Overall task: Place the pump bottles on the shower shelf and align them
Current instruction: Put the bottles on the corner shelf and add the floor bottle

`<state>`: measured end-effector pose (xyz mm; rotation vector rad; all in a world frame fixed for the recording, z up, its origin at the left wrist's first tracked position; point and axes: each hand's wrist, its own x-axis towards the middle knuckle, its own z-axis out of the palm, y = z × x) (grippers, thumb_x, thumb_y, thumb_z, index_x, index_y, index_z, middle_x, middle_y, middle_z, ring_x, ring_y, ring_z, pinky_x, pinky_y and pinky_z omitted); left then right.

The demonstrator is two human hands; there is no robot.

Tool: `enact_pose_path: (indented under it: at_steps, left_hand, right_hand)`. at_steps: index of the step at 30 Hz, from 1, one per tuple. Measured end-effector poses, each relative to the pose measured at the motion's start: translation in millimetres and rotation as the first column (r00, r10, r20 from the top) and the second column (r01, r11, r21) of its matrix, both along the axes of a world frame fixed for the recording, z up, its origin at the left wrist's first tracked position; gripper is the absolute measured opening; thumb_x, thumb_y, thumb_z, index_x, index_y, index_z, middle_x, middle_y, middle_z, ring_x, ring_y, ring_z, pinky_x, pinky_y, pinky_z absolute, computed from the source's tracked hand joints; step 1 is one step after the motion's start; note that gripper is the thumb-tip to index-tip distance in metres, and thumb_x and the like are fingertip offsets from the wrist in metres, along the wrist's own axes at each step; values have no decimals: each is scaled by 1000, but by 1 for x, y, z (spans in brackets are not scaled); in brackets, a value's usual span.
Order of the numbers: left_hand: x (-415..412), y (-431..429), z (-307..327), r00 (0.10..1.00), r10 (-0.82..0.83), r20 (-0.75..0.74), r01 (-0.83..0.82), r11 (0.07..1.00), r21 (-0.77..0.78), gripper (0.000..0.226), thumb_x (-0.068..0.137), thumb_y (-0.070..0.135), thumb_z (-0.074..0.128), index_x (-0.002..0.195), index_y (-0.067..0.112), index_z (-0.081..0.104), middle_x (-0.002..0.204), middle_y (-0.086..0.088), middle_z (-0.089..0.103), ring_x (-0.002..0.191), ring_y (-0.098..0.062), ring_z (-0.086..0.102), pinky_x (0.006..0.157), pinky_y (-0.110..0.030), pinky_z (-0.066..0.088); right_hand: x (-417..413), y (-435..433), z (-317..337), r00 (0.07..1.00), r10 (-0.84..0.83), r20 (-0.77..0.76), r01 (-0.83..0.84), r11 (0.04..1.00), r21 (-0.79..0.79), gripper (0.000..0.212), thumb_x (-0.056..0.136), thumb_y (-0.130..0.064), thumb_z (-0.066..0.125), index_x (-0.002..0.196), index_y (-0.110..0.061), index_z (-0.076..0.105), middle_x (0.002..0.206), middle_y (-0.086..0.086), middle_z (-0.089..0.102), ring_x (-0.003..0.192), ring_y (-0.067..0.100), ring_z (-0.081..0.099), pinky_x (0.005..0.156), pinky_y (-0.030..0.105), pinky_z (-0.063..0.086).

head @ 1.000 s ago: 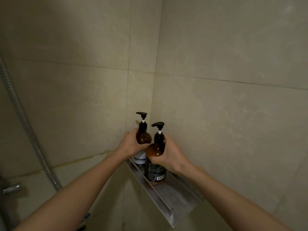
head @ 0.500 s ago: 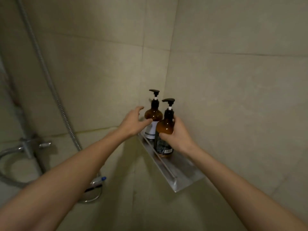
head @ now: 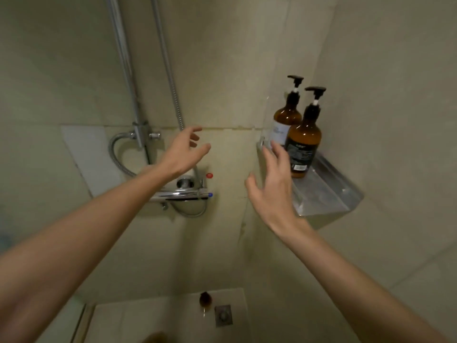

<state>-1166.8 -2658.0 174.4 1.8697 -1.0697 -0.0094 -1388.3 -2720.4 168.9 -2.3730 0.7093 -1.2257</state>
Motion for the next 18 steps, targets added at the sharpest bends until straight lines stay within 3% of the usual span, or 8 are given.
enact_pose_path:
  at_steps: [4, 10, 14, 18]
  left_hand:
    - [10, 46, -38, 997, 74, -15, -73, 996, 58, 54, 79, 42, 61, 127, 21, 49, 106, -2, 59, 93, -19, 60, 83, -36, 50]
    - [10, 99, -103, 988, 142, -54, -131, 976, 176, 55, 76, 38, 64, 125, 19, 50, 113, -7, 62, 97, -19, 59, 86, -27, 44]
    - [-2, 129, -155, 993, 119, -28, -105, 950, 293, 59, 77, 31, 64, 130, 14, 45, 122, -12, 57, 108, -26, 56, 89, -30, 42]
    - [-23, 145, -205, 993, 86, -87, -45, 917, 397, 65, 80, 30, 64, 137, 12, 37, 135, -15, 47, 122, -29, 47, 103, -41, 38]
  right_hand:
    - [18, 26, -56, 981, 130, -141, -116, 988, 104, 56, 83, -15, 59, 135, -6, 41, 145, 13, 32, 135, 23, 29, 109, 27, 22]
    - [28, 49, -137, 859, 208, -468, -85, 959, 270, 60, 84, -16, 56, 139, -4, 34, 146, 15, 29, 134, 28, 30, 109, 33, 27]
    - [20, 63, -181, 793, 235, -562, -34, 938, 345, 63, 88, -16, 56, 143, -6, 27, 148, 13, 28, 135, 26, 30, 111, 36, 26]
    - [10, 69, -217, 753, 273, -599, -24, 921, 389, 66, 88, -17, 54, 145, -9, 21, 149, 11, 26, 135, 25, 29, 110, 36, 25]
